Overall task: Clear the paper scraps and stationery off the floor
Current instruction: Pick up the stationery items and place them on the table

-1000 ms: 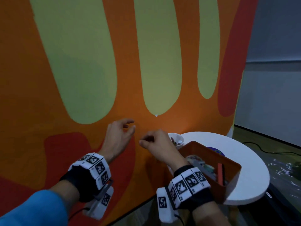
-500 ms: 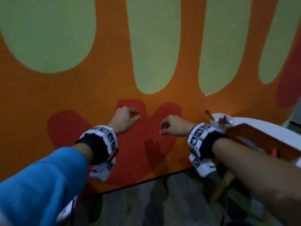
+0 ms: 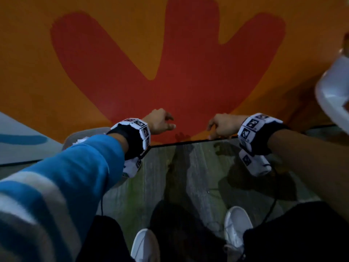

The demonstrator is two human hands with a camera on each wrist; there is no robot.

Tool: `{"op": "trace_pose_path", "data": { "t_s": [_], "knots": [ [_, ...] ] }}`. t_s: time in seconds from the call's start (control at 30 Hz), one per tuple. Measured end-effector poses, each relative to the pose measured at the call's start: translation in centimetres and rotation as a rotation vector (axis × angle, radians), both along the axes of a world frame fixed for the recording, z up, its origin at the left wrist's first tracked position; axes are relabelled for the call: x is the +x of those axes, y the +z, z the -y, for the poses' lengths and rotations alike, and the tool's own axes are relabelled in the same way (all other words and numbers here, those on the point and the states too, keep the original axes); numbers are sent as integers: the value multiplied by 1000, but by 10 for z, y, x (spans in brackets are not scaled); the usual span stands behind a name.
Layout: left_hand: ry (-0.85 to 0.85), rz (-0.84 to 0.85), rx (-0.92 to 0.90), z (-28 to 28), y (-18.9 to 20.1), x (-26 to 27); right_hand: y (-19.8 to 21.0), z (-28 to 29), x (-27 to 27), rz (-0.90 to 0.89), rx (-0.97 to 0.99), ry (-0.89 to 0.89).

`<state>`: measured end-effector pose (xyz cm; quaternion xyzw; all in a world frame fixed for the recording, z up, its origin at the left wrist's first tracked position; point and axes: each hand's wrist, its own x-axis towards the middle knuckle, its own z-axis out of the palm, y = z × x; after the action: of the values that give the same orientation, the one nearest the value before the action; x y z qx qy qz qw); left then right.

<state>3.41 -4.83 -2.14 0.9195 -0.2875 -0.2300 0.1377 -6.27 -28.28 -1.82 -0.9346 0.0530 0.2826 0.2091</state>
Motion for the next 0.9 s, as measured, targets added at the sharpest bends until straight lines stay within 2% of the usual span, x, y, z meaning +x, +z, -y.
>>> {"op": "trace_pose_path", "data": {
  "t_s": [0.13,0.27,0.47,0.6,0.7,0.8,0.9],
  "knots": [
    [59,30,-39,-18,-33,16,-14,-15,38,15,-52,15],
    [68,76,-60,-43,-20,36,-8,-34,56,104,-86,-27],
    [106,198,-143,-66,60,38,80,-47,47,292,-178,-24],
    [83,309,-204,-75,132,16,152,-53,19,392,-229,-49],
    [71,351,-224,-82,167,-8,180,-71,-6,428,-181,-43],
    [13,308,-223,-85,161,-33,170,-91,-14,376,-88,0],
    [-63,186,-144,-92,109,-43,117,-114,-2,280,-34,42]
  ]
}}
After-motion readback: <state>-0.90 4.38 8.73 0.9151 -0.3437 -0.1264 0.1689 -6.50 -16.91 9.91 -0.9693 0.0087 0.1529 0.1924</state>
